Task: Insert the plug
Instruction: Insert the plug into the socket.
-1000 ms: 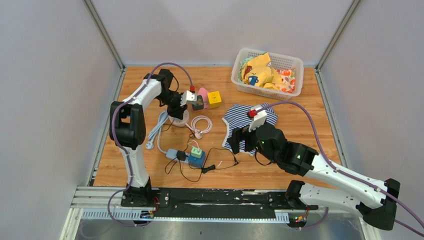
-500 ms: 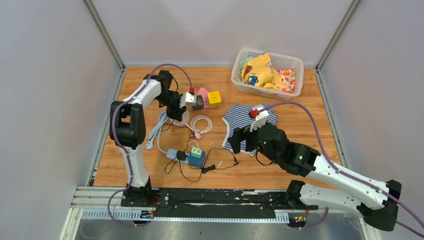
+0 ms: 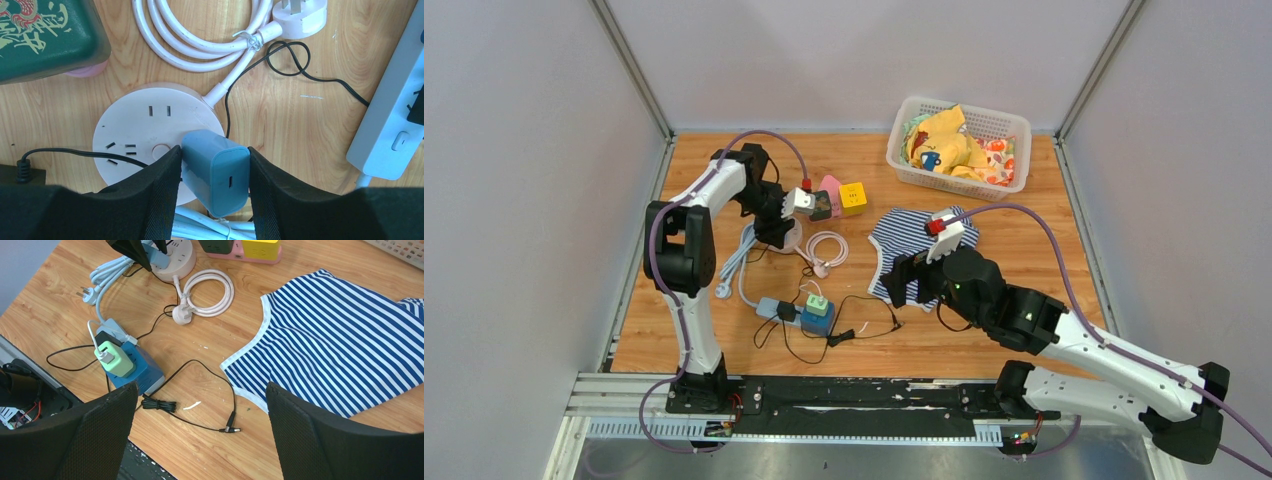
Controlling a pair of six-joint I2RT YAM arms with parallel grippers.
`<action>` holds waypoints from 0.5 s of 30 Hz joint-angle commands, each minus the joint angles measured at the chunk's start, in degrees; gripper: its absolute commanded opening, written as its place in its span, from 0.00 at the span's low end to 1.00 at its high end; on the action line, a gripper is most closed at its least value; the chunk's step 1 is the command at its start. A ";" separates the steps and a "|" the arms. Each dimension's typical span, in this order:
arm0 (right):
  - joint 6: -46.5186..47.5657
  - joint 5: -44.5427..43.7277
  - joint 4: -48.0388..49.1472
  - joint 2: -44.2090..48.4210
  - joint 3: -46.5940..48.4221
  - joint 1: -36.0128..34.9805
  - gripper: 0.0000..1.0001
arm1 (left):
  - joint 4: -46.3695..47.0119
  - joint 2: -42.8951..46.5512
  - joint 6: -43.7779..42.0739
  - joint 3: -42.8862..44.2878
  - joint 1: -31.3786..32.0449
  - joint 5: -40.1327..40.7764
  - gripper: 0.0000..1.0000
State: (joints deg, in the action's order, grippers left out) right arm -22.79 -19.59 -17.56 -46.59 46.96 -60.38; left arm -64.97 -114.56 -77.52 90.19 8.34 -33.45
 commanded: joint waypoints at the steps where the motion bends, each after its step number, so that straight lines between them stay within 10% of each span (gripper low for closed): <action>1: -0.59 -0.18 0.48 1.24 -0.73 -0.62 0.96 | -1.78 0.04 -0.61 -0.59 -0.52 -0.71 0.51; 15: -1.48 0.35 0.15 2.27 -1.77 -0.62 0.97 | -1.83 0.85 0.84 0.82 -0.52 -0.20 0.41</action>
State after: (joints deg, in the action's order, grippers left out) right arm -23.29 -19.44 -17.63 -44.95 46.19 -60.38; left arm -64.86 -114.52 -77.32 90.65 8.32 -34.26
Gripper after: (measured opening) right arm 0.967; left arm 0.440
